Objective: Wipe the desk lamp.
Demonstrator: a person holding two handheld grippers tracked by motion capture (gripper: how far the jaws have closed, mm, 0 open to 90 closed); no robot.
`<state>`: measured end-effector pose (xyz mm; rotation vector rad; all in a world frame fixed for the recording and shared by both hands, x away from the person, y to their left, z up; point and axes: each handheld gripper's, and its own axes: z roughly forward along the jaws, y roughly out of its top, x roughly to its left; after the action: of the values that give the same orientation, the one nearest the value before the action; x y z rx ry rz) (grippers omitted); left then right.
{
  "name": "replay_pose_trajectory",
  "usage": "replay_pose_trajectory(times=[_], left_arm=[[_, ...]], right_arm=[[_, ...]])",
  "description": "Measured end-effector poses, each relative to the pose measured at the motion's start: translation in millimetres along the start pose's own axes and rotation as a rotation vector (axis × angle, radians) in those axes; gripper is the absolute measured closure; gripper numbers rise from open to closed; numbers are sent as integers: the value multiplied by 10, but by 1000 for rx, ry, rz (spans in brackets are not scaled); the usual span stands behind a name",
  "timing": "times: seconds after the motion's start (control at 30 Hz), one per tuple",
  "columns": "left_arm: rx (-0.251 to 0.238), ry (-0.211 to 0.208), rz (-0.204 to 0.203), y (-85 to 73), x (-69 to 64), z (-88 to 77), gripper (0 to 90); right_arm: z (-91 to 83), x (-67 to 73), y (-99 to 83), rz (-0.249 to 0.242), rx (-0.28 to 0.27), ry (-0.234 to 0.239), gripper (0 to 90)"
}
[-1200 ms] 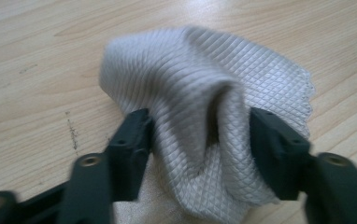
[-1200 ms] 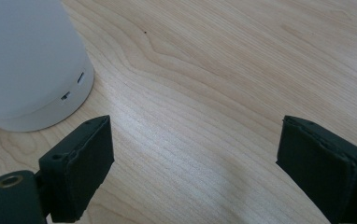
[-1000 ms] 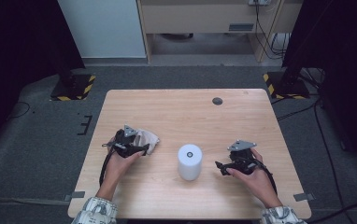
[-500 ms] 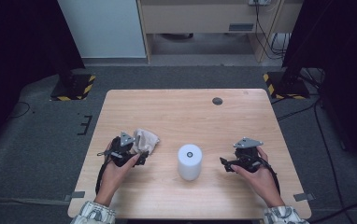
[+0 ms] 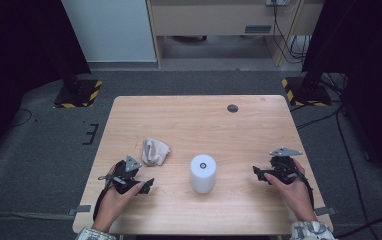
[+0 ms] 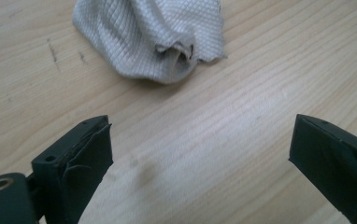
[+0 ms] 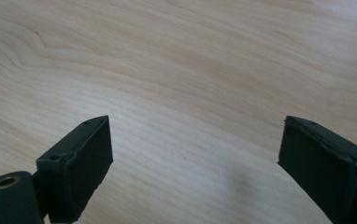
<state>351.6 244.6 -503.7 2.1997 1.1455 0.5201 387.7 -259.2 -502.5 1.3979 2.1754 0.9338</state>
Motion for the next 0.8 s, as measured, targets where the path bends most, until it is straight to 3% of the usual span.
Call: replay_pose_trajectory(times=[0.07, 0.2, 0.3, 0.43, 0.57, 0.67, 0.8], left_arm=[[11, 9, 0, -40, 38, -18, 66], [20, 39, -37, -70, 189, 25, 93], [-17, 62, -56, -66, 327, 41, 106], [6, 75, -107, -120, 474, 101, 105], [6, 67, -93, -133, 500, 141, 104], [33, 57, -78, -151, 507, 197, 99], [21, 55, -116, -196, 522, 199, 78]], right_arm=[[-57, -72, -70, 12, 6, 3, 150], [-145, -258, -224, 63, 12, -9, 171], [-138, -356, -249, 105, 2, -28, 157], [-48, -395, -252, 110, 11, -55, 118], [31, -375, -254, 106, 30, -54, 98], [78, -358, -271, 97, 43, -57, 84], [129, -353, -283, 86, 40, -60, 84]])
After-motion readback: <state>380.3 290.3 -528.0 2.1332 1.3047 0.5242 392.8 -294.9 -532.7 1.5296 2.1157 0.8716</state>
